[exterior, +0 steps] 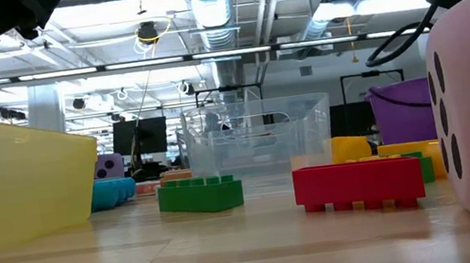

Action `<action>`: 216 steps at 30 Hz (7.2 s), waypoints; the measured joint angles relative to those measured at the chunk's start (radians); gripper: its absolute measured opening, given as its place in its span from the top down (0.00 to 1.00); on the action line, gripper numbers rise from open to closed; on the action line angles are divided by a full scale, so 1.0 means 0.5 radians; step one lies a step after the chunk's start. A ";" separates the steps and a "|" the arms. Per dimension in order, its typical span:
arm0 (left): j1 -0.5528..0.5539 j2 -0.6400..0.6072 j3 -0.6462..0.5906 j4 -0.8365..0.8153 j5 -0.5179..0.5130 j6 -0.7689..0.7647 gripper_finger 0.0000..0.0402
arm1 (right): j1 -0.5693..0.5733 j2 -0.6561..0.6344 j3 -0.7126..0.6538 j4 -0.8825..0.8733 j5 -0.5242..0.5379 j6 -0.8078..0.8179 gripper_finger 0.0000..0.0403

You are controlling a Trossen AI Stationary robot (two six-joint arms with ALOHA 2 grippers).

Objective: Pick & Place Toys
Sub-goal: Put the pink playing card box into the bottom transparent bin, then put the red playing card box into the bottom transparent bin

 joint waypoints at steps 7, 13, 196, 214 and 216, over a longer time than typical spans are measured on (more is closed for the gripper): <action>0.000 0.000 0.000 0.000 -0.001 0.000 0.19 | 0.000 0.000 0.000 0.001 0.000 -0.026 0.83; 0.000 0.000 0.000 0.000 -0.001 0.000 0.20 | 0.000 0.000 0.000 0.002 -0.007 -0.027 0.81; -0.001 0.080 0.000 -0.082 -0.024 -0.037 0.21 | -0.846 0.262 1.239 0.682 0.315 -2.651 0.60; -0.001 0.080 0.000 -0.130 -0.024 -0.089 0.21 | -0.729 0.173 1.215 0.130 0.076 -1.821 0.03; 0.000 0.081 0.000 -0.130 -0.024 -0.089 0.21 | -0.729 0.204 1.207 0.109 0.083 -1.784 0.02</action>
